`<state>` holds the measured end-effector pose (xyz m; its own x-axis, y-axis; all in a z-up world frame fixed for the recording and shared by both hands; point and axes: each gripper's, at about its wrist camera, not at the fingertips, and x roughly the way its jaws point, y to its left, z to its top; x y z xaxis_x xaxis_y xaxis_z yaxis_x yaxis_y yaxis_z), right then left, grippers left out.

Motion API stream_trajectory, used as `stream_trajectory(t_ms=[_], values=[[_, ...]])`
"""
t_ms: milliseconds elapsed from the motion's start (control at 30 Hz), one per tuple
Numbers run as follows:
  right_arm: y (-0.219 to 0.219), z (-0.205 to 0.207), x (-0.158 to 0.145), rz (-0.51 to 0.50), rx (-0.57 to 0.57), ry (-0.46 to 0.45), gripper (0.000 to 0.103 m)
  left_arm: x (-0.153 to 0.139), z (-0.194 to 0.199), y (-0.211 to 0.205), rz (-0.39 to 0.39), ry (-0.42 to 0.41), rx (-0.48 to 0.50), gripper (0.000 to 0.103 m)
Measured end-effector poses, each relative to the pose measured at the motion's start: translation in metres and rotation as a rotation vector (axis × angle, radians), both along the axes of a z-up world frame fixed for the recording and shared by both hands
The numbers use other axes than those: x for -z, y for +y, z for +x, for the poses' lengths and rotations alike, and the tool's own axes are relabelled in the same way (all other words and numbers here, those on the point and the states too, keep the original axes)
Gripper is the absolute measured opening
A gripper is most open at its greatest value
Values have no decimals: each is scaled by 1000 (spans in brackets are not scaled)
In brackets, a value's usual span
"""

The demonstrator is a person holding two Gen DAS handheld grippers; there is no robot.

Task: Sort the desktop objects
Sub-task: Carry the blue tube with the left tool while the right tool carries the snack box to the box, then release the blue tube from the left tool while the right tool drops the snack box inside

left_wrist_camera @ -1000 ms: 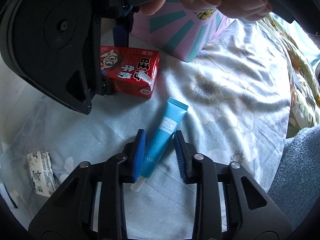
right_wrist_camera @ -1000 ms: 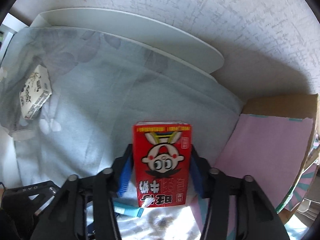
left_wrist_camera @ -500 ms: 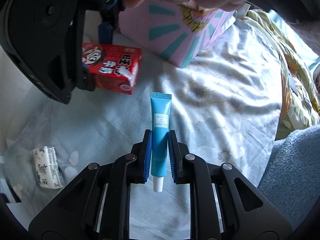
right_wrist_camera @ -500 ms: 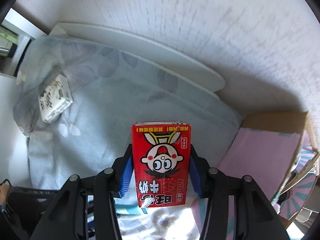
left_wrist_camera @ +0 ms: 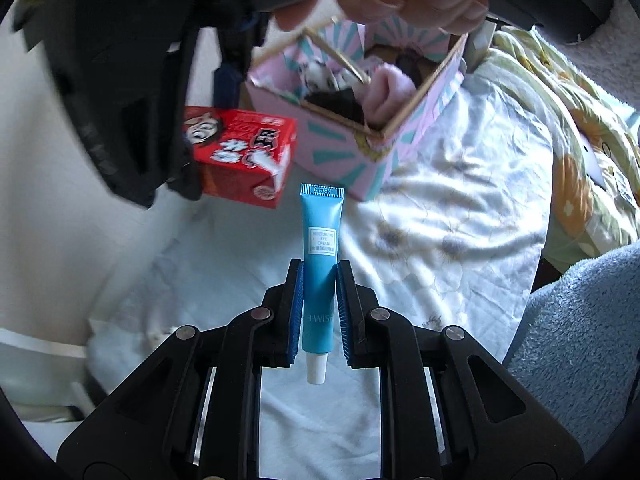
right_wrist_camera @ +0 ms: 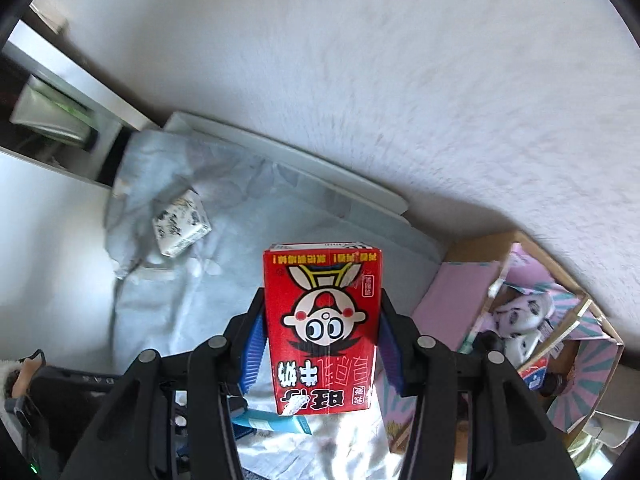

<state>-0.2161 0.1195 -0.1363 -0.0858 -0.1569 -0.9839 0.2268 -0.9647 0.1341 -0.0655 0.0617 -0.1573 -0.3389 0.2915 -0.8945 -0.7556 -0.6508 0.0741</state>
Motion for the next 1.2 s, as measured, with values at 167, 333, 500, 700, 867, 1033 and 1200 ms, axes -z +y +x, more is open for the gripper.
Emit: stream_trajectory(t_ms=[167,333,500,700,867,1033,1200], values=[[2,23,-28,-24,35,47,46,-27,-8,4,22,38,-11,14],[33,34,-43,-19,91,111,46,-44,-30,14,51,43,-50,14],[90,47,-60,38,148,130,46,-57,-47,47,45,56,-37,14],[160,71,-56,40,262,119,46,-57,-71,106,38,25,-21,14],[207,85,-30,61,322,82,46,-43,-91,167,46,-34,14,14],[244,94,-1,54,351,37,46,-16,-113,211,41,-119,-19,14],[266,96,36,25,350,-16,46,6,-125,230,9,-160,-36,14]])
